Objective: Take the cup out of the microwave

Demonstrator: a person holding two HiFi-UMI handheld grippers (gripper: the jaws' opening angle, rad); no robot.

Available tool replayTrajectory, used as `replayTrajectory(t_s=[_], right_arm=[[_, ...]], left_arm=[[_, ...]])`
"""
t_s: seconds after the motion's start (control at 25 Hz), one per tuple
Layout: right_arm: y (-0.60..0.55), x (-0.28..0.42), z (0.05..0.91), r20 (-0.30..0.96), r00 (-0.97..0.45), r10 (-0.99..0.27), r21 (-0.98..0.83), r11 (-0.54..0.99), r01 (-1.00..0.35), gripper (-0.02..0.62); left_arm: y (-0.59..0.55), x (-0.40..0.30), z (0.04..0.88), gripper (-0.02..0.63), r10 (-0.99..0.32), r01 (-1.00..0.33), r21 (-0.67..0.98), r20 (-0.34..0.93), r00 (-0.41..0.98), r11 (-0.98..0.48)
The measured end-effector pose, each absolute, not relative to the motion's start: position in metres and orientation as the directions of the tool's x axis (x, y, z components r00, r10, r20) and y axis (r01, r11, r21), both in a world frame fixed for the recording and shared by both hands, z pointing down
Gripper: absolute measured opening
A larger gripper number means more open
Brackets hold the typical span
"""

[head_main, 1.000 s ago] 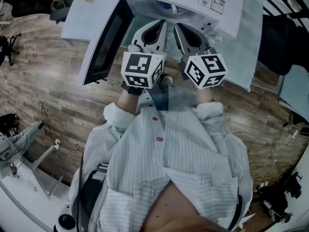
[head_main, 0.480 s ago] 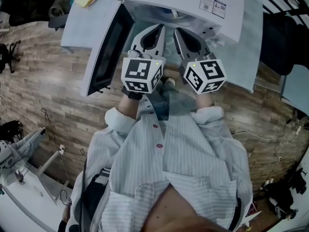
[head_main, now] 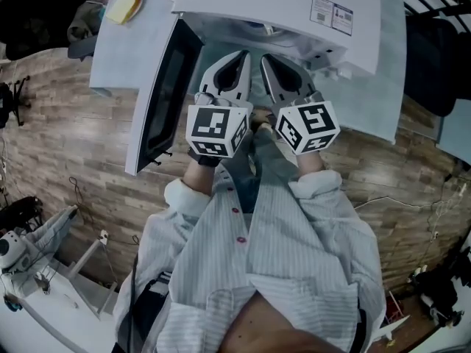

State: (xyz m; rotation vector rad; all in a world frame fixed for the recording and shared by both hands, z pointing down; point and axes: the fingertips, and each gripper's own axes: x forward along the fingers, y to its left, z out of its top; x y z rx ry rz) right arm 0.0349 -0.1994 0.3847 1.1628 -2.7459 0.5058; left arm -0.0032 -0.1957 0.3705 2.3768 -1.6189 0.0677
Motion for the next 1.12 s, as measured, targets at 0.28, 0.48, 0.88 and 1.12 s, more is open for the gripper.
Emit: replayTrajectory(t_s=[0.28,0.48,0.88,1.12], right_arm=[[-0.214,0.037,0.405,0.229,-0.656,-0.72,-0.275,0.598,-0.753,0.035],[-0.222,0.04,0.424,0.234,-0.629,-0.742,-0.284,0.566,-0.774,0.035],[-0.233,0.037,0.449,0.242,-0.606,-0.758,-0.286,0.541,-0.791,0.035],[-0.237,0.036,0.462,0.26,-0.598,-0.758,-0.287,0.53,-0.798,0.035]], left_arm=[[-0.212,-0.011,0.392,0.008,-0.908,-0.921,0.19,0.189,0.375,-0.341],[-0.221,-0.013,0.407,0.008,-0.903,-0.917,0.19,0.192,0.384,-0.349],[-0.231,-0.01,0.435,0.008,-0.889,-0.91,0.184,0.214,0.406,-0.372],[-0.233,-0.011,0.449,0.008,-0.884,-0.91,0.194,0.232,0.406,-0.366]])
